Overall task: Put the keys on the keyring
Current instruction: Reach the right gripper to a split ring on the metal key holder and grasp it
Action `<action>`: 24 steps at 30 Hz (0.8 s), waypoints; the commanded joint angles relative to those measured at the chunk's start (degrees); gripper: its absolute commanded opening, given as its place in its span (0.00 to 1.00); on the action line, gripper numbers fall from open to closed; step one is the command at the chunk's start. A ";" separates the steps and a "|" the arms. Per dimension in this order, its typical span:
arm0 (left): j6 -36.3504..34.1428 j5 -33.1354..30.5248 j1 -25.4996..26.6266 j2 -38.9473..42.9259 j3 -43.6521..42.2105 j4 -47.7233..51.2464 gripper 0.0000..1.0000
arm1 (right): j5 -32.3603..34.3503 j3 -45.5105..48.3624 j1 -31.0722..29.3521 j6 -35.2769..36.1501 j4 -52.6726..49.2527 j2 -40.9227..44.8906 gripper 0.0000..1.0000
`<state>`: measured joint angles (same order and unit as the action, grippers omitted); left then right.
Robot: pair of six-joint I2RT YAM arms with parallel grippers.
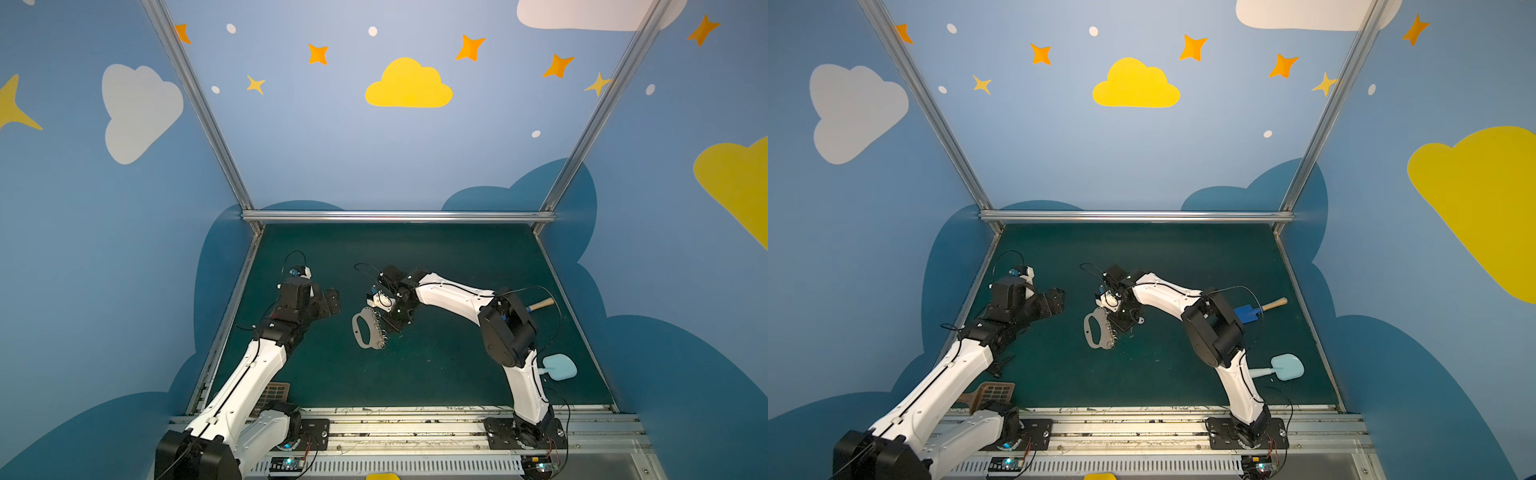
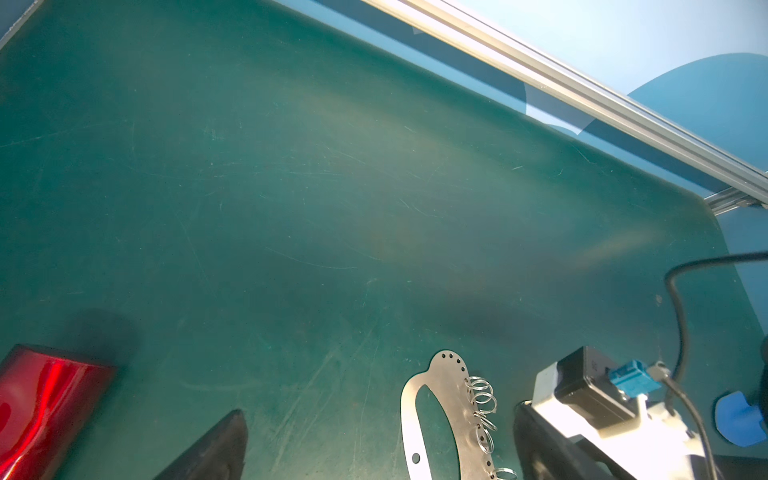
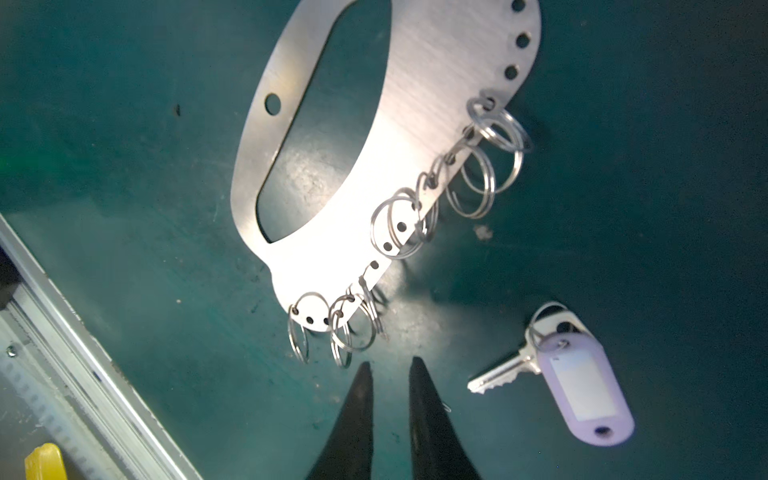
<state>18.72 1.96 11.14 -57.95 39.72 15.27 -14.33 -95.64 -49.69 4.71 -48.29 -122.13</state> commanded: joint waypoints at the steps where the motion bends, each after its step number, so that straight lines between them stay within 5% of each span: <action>1: 0.08 -0.46 0.33 0.23 -0.19 -0.50 0.99 | -0.97 -2.24 -0.01 -1.82 -1.18 -1.96 0.19; 14: -0.22 -0.68 0.51 -0.05 -0.09 -0.64 0.99 | -2.67 -4.43 -0.49 -2.25 -2.60 -4.87 0.20; 24: -0.09 -1.16 0.56 -0.10 -0.26 -0.80 1.00 | -5.23 -4.98 -0.93 -0.54 -2.81 -5.44 0.12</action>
<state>18.72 1.78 11.44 -57.98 39.72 15.22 -17.96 -99.33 -50.11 3.40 -49.60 -126.37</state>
